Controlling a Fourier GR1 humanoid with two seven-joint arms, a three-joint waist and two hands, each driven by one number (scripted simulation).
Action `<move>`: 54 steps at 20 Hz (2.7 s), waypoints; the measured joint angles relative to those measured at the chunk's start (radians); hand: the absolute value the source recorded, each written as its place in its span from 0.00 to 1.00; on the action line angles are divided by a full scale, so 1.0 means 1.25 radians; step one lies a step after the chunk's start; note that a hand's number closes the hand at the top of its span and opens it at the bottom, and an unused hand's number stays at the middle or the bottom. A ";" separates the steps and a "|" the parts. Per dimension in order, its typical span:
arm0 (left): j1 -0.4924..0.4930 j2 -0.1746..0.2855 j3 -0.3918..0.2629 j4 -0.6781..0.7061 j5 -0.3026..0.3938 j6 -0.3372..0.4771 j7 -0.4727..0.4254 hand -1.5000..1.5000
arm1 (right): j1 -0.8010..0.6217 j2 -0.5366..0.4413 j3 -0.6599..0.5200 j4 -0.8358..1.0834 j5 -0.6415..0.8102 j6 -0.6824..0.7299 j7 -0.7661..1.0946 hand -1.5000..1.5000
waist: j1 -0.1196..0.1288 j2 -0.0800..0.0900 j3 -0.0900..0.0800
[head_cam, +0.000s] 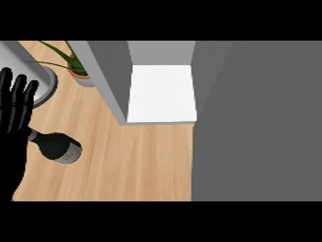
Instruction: Pick up the wine, place it into the cabinet and close the cabinet
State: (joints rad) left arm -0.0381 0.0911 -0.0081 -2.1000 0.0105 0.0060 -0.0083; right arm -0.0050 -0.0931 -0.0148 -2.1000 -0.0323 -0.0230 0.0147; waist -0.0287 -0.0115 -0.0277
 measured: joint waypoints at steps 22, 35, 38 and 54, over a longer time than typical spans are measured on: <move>-0.056 -0.013 0.098 -0.114 -0.012 0.180 0.333 0.00 | 0.138 0.023 0.212 -0.301 -0.023 0.010 0.288 0.00 | 0.021 0.007 0.022; -0.093 0.005 0.083 -0.173 -0.074 0.228 0.487 0.00 | 0.105 0.031 0.338 -0.318 0.023 -0.077 0.363 0.00 | 0.018 0.007 0.022; -0.091 0.012 0.104 -0.153 -0.065 0.224 0.479 0.00 | 0.077 0.033 0.356 -0.319 0.030 -0.105 0.392 0.00 | 0.018 0.007 0.021; -0.001 -0.006 0.162 -0.021 0.002 0.177 0.306 0.00 | 0.003 -0.026 0.412 -0.328 0.066 -0.208 0.461 0.00 | 0.013 0.005 0.020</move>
State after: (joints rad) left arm -0.0398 0.0830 0.1946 -2.1261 0.0126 0.2276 0.3741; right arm -0.0017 -0.1258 0.5001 -2.5100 0.0502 -0.2831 0.5907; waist -0.0124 -0.0048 -0.0022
